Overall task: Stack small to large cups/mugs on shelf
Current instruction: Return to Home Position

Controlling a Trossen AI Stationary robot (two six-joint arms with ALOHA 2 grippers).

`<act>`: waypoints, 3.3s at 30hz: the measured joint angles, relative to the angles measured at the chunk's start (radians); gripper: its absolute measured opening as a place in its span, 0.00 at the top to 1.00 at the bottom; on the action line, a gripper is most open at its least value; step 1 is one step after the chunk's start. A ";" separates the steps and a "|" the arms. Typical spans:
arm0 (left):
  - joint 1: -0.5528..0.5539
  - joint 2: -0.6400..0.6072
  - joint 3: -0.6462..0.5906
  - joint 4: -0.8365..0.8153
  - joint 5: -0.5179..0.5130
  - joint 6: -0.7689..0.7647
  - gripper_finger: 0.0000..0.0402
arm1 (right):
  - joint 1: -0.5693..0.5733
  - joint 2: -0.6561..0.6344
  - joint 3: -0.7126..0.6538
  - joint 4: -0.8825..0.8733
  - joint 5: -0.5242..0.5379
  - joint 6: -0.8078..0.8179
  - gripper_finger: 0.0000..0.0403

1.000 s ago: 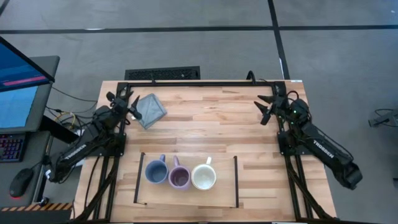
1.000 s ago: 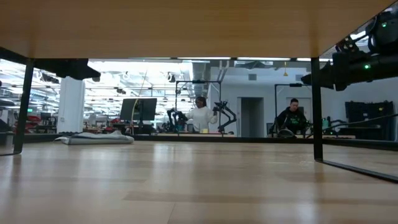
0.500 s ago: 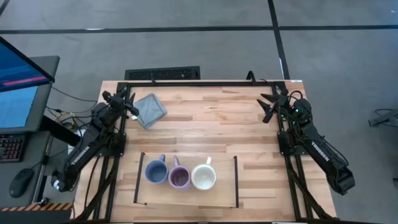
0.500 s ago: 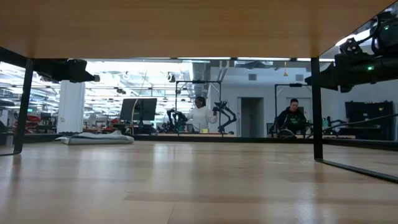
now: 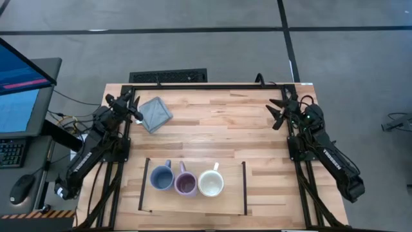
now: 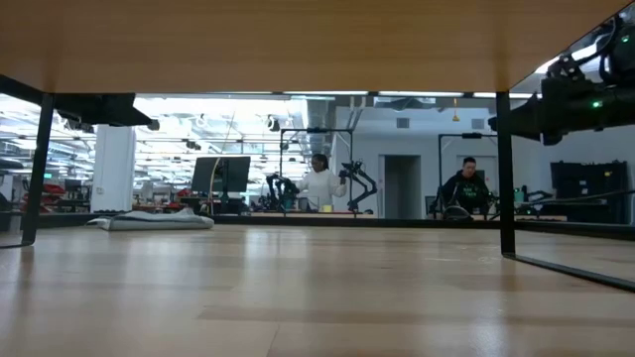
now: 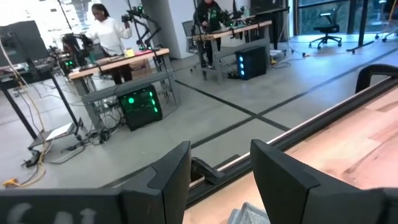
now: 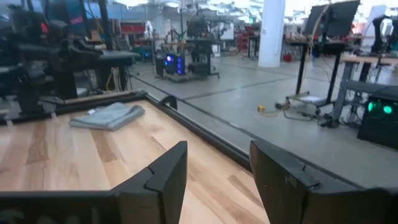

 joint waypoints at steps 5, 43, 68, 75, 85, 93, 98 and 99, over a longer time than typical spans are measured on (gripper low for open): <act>0.000 0.000 0.004 -0.023 0.022 -0.013 0.60 | 0.020 -0.045 0.000 -0.001 0.001 0.031 0.51; 0.000 -0.001 -0.055 0.063 0.012 -0.089 0.60 | 0.093 -0.063 0.001 -0.002 0.002 0.048 0.51; -0.001 -0.001 -0.102 0.181 0.109 -0.122 0.60 | 0.093 -0.062 0.001 -0.003 0.002 0.041 0.51; -0.001 0.002 -0.103 0.179 0.096 -0.159 0.60 | 0.093 -0.062 0.001 -0.003 0.002 0.041 0.51; -0.001 0.002 -0.104 0.179 0.092 -0.116 0.60 | 0.093 -0.062 0.001 -0.002 0.002 0.041 0.51; -0.001 0.002 -0.104 0.179 0.092 -0.116 0.60 | 0.093 -0.062 0.001 -0.002 0.002 0.041 0.51; -0.001 0.002 -0.105 0.179 0.091 -0.116 0.60 | 0.093 -0.062 0.001 -0.002 0.002 0.041 0.51; -0.001 0.002 -0.105 0.179 0.091 -0.116 0.60 | 0.093 -0.062 0.001 -0.003 0.002 0.041 0.51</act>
